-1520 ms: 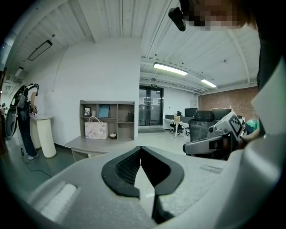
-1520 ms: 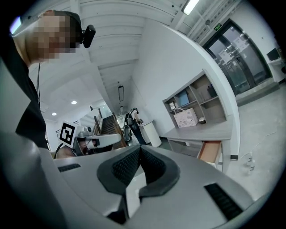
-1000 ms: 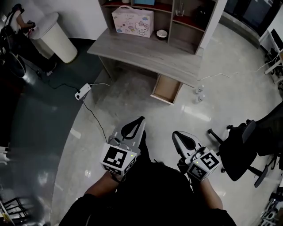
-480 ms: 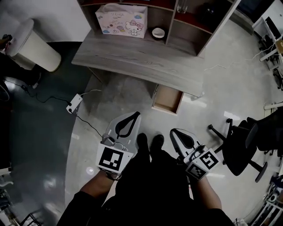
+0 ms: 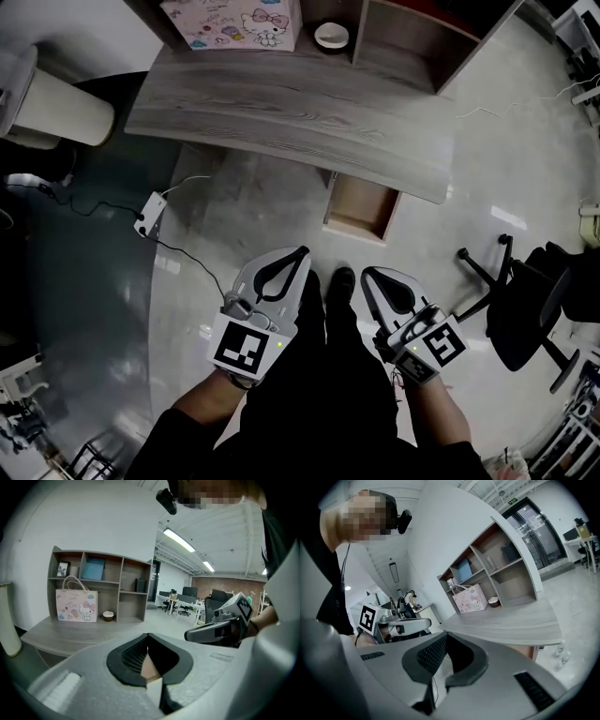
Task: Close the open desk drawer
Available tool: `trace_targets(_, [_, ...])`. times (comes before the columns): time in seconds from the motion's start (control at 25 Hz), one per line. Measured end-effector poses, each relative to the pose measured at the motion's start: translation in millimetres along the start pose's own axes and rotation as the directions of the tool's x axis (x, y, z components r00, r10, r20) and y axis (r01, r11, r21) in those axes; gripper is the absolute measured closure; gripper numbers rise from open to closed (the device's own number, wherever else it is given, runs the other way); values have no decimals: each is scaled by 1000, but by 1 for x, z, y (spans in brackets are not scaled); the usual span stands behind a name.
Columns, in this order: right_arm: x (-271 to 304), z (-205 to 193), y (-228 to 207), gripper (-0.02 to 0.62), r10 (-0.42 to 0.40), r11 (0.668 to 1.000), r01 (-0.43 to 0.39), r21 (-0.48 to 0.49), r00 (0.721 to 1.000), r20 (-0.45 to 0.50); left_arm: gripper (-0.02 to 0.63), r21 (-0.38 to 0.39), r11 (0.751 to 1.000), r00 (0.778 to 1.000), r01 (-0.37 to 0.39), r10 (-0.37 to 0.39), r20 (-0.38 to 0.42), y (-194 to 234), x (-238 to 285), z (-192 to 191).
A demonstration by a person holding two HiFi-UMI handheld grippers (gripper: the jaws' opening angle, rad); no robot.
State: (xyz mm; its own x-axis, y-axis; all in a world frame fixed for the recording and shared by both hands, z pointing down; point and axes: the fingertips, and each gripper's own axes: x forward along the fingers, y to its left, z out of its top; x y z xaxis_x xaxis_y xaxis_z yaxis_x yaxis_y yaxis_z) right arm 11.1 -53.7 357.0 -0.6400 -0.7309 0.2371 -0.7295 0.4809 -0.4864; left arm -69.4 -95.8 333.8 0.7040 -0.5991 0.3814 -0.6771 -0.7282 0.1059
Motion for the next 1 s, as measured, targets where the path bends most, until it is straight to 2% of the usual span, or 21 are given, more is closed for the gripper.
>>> trace_targets(0.28, [15,-42,-56,583,-25,997,27,74,999,-26,598,-54,999,996,11,-16,-91,2,50,-58])
trace_targets(0.72, [40,-135,-116,583,-54,987,68,149,994,-93,598,-61,994,977,86,-96,-189,0,115,-149])
trace_targets(1.0, [53,-195,-152,583,-69,985,88,146,989,-131,598,-111,987,963,117,-140,-229,-2,149,-222])
